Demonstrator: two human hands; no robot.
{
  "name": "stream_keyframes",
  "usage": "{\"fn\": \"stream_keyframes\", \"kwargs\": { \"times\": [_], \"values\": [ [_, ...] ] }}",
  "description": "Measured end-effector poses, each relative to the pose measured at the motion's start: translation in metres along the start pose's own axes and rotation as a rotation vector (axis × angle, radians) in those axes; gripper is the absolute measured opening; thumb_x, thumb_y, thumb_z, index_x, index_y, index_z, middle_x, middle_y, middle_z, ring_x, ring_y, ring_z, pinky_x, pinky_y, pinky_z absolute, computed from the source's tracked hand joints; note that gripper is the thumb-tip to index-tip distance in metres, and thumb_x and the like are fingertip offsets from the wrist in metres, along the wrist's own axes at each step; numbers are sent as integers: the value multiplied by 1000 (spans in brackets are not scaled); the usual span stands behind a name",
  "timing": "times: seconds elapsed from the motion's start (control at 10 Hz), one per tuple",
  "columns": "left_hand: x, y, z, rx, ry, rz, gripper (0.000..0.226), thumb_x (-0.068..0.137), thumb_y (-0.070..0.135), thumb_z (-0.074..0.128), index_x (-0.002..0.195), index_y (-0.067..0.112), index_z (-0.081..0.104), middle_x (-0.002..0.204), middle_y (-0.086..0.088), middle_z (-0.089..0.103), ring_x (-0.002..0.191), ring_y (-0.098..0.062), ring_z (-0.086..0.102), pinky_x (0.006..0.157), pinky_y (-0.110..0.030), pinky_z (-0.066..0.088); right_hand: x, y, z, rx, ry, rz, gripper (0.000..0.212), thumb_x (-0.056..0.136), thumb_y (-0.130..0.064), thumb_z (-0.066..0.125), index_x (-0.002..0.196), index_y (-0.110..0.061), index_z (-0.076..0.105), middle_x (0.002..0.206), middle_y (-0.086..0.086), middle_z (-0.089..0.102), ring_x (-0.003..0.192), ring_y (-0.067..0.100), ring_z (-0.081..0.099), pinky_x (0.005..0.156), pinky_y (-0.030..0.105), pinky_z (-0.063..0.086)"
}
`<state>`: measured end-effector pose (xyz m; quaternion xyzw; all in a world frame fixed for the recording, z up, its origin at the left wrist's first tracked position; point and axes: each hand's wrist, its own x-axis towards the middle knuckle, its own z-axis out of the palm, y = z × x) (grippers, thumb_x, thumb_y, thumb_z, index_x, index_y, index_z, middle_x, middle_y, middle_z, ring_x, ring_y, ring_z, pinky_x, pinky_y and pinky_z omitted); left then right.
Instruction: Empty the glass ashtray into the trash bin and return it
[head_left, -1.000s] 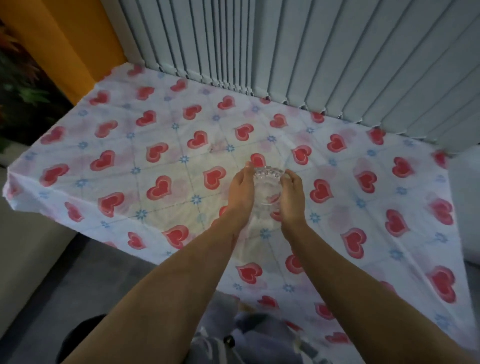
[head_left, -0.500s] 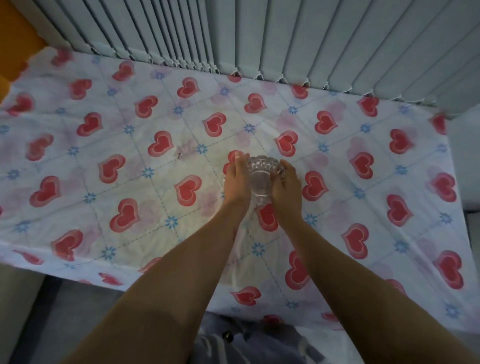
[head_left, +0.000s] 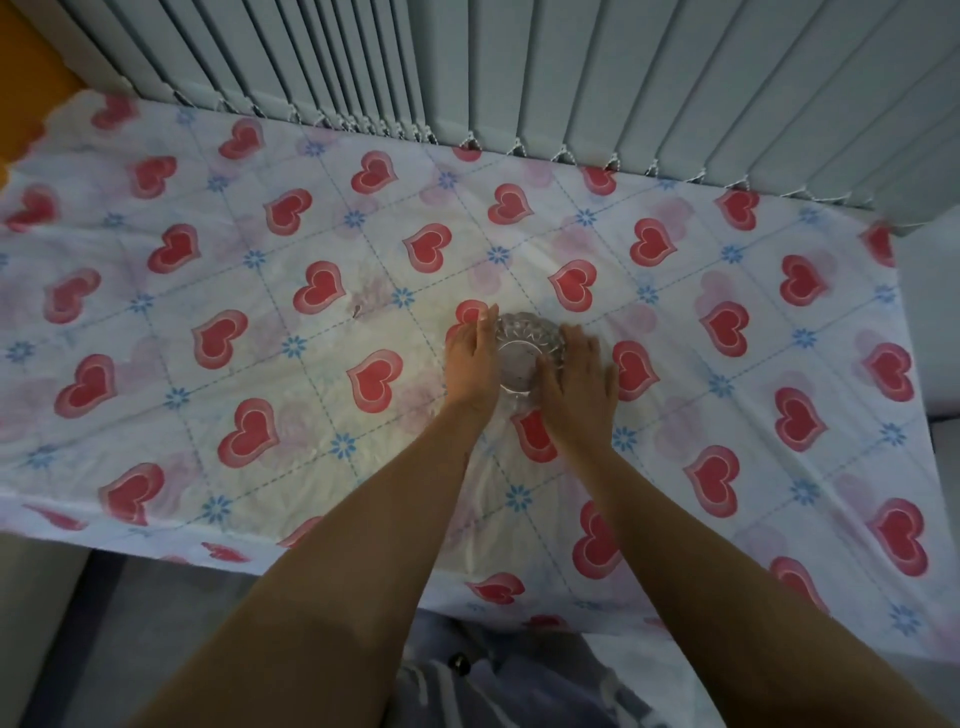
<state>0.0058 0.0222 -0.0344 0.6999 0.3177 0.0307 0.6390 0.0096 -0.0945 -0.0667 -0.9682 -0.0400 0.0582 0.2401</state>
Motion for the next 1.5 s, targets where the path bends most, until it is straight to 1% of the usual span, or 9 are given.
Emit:
{"fn": "stream_keyframes", "kwargs": {
  "times": [0.1, 0.2, 0.3, 0.5, 0.7, 0.9, 1.0, 1.3, 1.5],
  "values": [
    [-4, -5, -11, 125, -58, 97, 44, 99, 48, 37, 121, 21, 63, 116, -1, 64, 109, -20, 58, 105, -42, 45, -4, 4, -11, 85, -21, -7, 68, 95, -57, 24, 153, -20, 25, 161, 4, 29, 152, 25, 19, 122, 48, 11],
    [-10, -22, -27, 427, -89, 245, 52, 96, 47, 44, 139, 19, 53, 137, -11, 58, 132, -30, 48, 112, -48, 39, -16, 10, -22, 111, -26, -44, 72, 94, -56, 34, 153, -16, 26, 160, 7, 31, 150, 27, 22, 122, 47, 14],
    [-20, -36, -43, 685, -78, 398, 70, 91, 49, 52, 150, 15, 38, 152, -8, 46, 147, -27, 31, 118, -48, 30, -27, 16, -27, 101, -25, -88, 76, 91, -53, 48, 153, -14, 27, 158, 11, 34, 149, 28, 25, 122, 47, 14],
    [-25, -49, -53, 899, -90, 505, 91, 83, 63, 60, 155, 20, 24, 158, -3, 38, 151, -23, 23, 121, -49, 22, -29, 29, -27, 12, -71, -143, 85, 88, -60, 53, 155, -22, 18, 160, 7, 31, 152, 20, 18, 123, 42, 6],
    [-13, -39, -50, 941, -107, 512, 92, 83, 64, 58, 156, 22, 21, 160, -1, 33, 152, -16, 16, 124, -41, 15, -17, 31, -29, 21, -52, -125, 84, 86, -63, 55, 153, -25, 23, 158, 6, 35, 151, 19, 21, 122, 43, 9],
    [17, -22, -31, 953, -113, 533, 89, 83, 58, 62, 154, 16, 29, 156, -6, 41, 151, -20, 21, 122, -42, 17, 16, 28, -36, 53, -79, -57, 84, 86, -61, 54, 154, -26, 21, 159, 6, 32, 150, 22, 19, 121, 46, 10],
    [33, -11, -20, 986, -137, 486, 88, 86, 58, 58, 156, 17, 23, 156, -7, 40, 152, -21, 19, 123, -41, 15, 36, 27, -36, 33, -53, -70, 85, 84, -64, 47, 155, -24, 20, 158, 7, 34, 151, 21, 20, 123, 47, 9],
    [49, 13, -5, 1189, -209, 434, 84, 95, 64, 34, 158, 17, 4, 167, -2, 8, 154, -20, 3, 126, -42, 4, 58, 15, -44, -95, -131, -35, 80, 94, -53, 44, 157, -18, 9, 164, 6, 21, 153, 21, 10, 125, 46, 4],
    [46, 32, -20, 1254, -202, 463, 70, 101, 56, 16, 157, 18, -2, 167, -2, -6, 154, -19, -9, 125, -42, -4, 54, 12, -56, -106, -25, -112, 65, 102, -42, 29, 156, -9, 12, 163, 10, 20, 152, 26, 15, 125, 45, 10]
  ]
}}
